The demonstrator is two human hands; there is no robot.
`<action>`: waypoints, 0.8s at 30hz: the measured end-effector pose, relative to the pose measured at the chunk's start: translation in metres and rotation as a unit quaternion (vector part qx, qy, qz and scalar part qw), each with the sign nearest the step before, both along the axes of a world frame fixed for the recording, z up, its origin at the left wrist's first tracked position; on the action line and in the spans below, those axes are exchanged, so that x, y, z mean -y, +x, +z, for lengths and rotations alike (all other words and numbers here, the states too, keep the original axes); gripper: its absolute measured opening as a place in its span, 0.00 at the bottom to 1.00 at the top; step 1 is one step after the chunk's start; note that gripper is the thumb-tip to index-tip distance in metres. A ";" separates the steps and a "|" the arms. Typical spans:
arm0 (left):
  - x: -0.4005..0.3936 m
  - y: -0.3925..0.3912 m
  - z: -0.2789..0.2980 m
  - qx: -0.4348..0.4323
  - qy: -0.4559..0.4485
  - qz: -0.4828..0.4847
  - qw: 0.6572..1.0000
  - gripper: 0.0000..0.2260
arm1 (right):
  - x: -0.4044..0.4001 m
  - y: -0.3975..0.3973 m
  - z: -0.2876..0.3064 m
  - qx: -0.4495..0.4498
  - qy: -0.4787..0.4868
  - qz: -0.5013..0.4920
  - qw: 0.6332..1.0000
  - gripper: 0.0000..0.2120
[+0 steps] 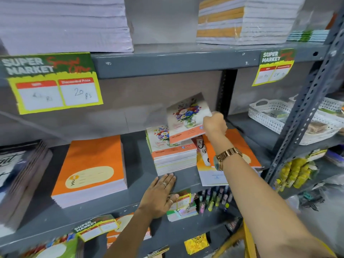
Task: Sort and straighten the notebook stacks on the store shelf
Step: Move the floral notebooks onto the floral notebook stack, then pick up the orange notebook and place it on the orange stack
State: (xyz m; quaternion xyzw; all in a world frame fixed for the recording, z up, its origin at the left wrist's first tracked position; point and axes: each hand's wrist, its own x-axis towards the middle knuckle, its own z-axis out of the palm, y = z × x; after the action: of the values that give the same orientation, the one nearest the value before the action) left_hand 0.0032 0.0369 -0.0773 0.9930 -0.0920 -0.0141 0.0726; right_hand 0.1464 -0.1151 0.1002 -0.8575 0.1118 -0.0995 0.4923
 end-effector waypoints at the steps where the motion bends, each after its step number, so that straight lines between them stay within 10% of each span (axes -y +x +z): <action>1: -0.003 -0.003 0.000 0.004 0.002 0.004 1.000 0.28 | -0.007 0.003 -0.007 -0.029 0.027 0.018 0.999 0.16; 8: -0.013 -0.009 -0.003 0.011 -0.004 0.010 1.000 0.29 | -0.037 0.007 -0.052 -0.131 0.011 0.091 0.987 0.16; 24: 0.001 -0.008 -0.006 0.040 -0.047 0.044 0.997 0.25 | -0.017 0.009 -0.064 -0.016 -0.292 0.001 0.956 0.17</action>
State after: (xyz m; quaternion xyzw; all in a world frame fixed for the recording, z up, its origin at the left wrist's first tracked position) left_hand -0.0049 0.0357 -0.0837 0.9913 -0.0512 0.0337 0.1163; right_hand 0.1555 -0.0984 0.0361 -0.9653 0.0850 -0.1142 0.2188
